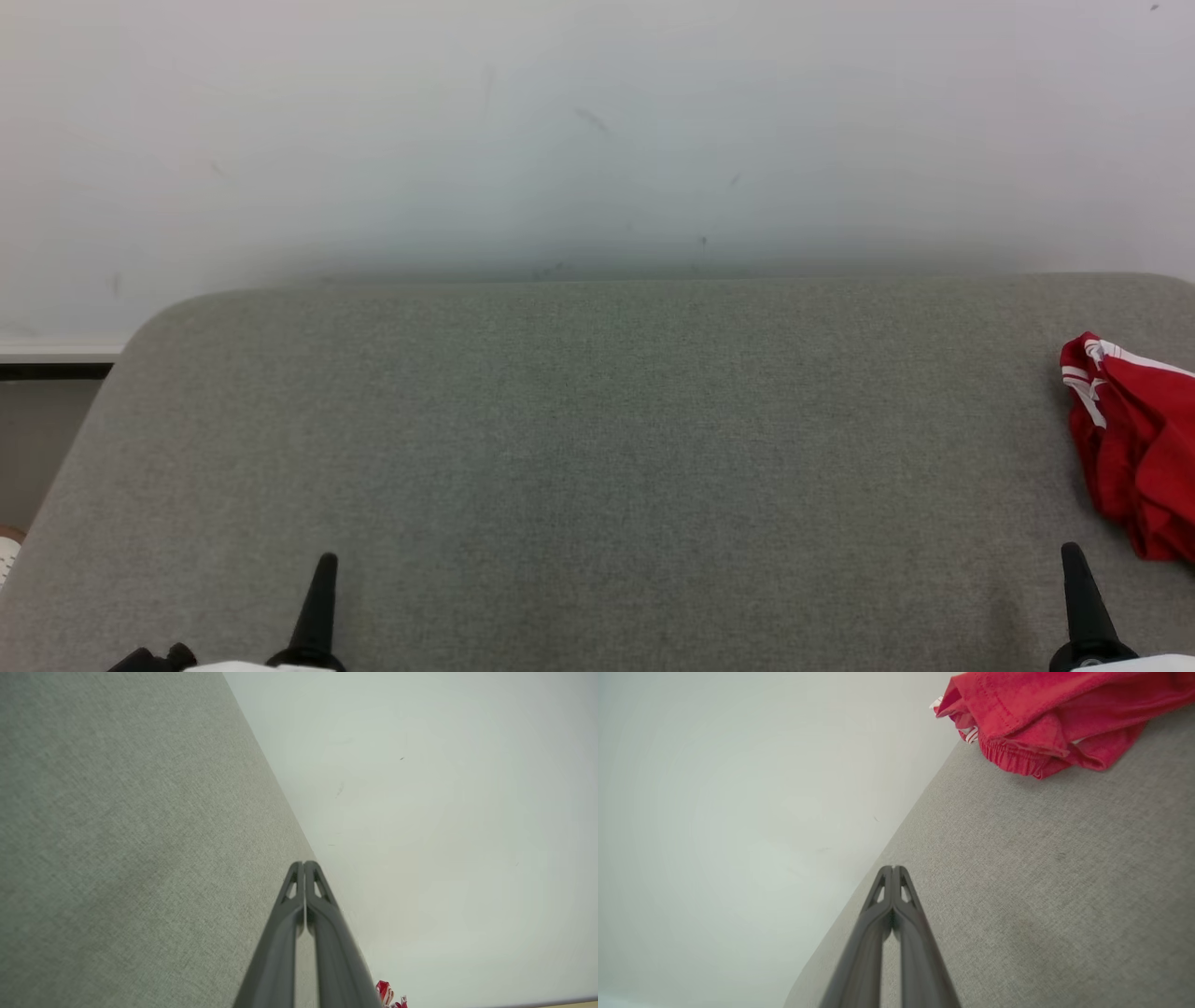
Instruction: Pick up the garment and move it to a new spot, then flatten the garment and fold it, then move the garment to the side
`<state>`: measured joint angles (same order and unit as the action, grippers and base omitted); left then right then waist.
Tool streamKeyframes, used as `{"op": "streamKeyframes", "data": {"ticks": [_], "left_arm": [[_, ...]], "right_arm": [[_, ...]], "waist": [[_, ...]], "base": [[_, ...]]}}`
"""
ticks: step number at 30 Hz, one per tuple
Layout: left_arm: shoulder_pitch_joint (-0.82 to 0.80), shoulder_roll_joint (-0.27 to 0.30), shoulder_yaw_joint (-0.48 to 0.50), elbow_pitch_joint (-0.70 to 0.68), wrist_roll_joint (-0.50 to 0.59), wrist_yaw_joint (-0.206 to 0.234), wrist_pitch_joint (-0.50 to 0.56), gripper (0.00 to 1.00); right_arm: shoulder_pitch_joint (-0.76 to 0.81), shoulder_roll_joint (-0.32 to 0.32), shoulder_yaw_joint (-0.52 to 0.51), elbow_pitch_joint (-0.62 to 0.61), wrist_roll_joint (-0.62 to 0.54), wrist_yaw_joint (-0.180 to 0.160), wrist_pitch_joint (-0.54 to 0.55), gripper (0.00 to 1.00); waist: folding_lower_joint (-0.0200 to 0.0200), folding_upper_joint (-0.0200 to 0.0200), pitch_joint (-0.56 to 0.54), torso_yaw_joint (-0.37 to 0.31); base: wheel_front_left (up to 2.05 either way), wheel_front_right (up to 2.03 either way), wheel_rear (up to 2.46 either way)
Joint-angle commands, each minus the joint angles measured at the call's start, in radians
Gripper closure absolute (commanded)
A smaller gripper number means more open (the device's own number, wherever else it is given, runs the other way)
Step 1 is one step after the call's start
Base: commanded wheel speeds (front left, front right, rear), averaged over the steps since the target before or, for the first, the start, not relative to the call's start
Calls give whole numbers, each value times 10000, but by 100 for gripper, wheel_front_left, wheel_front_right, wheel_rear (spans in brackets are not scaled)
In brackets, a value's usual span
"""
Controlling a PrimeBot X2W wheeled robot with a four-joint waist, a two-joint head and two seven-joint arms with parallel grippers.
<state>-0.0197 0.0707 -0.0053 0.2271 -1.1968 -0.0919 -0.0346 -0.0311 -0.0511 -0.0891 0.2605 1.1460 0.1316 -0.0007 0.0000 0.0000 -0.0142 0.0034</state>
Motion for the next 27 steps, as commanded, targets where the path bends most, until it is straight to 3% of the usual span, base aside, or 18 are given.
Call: {"op": "streamKeyframes", "data": {"ticks": [1,27], "left_arm": [[-193,78,79,-35,-224,-68,66,100],[-584,60,520,74,-2501,-254,698,100]], "right_arm": [[-205,-29,-50,-102,291,-9,54,100],[-553,-12,-168,-154,2644,-13,645,100]], "waist": [[0,0,3,-1],[0,0,83,-16]], "base": [[0,0,0],[0,0,0]]}}
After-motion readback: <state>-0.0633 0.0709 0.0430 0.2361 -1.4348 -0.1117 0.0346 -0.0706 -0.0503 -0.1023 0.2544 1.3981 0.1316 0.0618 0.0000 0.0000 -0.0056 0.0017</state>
